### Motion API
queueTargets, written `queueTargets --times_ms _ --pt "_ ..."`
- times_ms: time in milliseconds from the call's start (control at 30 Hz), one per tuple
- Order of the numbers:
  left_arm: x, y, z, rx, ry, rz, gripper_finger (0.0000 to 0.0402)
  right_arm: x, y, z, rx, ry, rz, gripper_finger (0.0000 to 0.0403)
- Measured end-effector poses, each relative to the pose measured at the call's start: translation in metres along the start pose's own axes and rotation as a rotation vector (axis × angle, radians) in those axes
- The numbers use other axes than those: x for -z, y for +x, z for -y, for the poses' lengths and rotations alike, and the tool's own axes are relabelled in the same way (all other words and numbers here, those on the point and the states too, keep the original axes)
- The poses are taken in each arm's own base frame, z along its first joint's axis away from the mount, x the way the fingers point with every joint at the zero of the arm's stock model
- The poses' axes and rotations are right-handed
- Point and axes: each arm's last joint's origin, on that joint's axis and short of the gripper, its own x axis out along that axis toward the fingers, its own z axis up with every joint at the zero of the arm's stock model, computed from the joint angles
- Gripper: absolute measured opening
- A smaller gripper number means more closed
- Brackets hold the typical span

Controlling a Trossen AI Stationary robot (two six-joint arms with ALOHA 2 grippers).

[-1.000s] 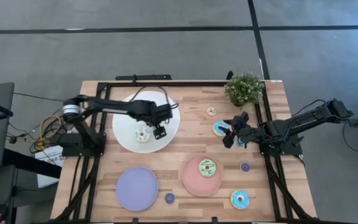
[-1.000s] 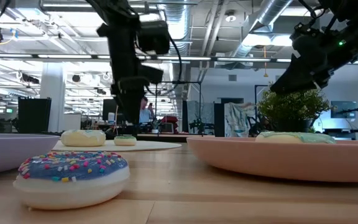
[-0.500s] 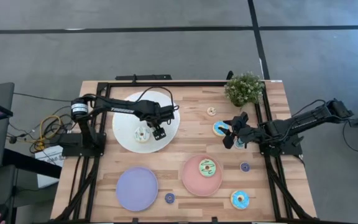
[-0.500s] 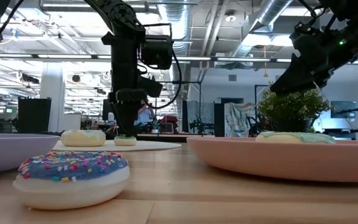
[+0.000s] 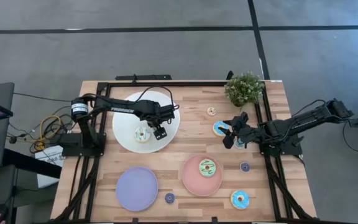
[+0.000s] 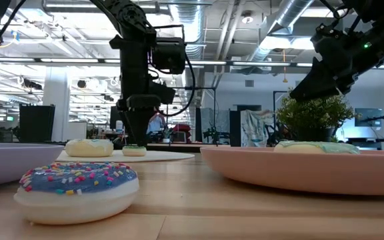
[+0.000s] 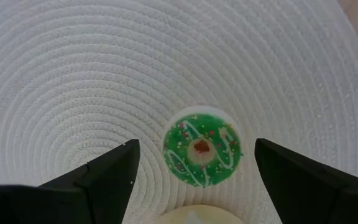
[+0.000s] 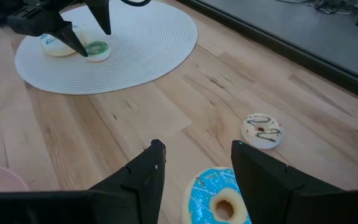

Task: Pick & Place donuts
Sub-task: Put the small green donut on the purple plate

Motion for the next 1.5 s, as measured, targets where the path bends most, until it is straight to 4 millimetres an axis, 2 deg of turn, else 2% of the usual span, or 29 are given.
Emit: queueTargets --times_ms 267,467,867,1500 --pt "0.000 0.001 -0.001 -0.002 -0.001 -0.003 0.0312 0.000 0.000 0.000 -0.001 0.000 -0.001 0.0173" --pt "0.000 0.022 -0.001 0.009 -0.036 -0.079 0.0312 0.000 0.000 0.000 -0.004 0.002 0.002 0.0173" --pt "-0.002 0.023 0.005 0.011 -0.023 -0.047 0.0310 -0.001 0.000 -0.001 -0.015 0.001 0.007 0.0173" --pt "-0.009 0.015 0.006 0.018 -0.024 -0.031 0.0242 -0.001 0.000 -0.001 -0.024 -0.001 0.002 0.0173"
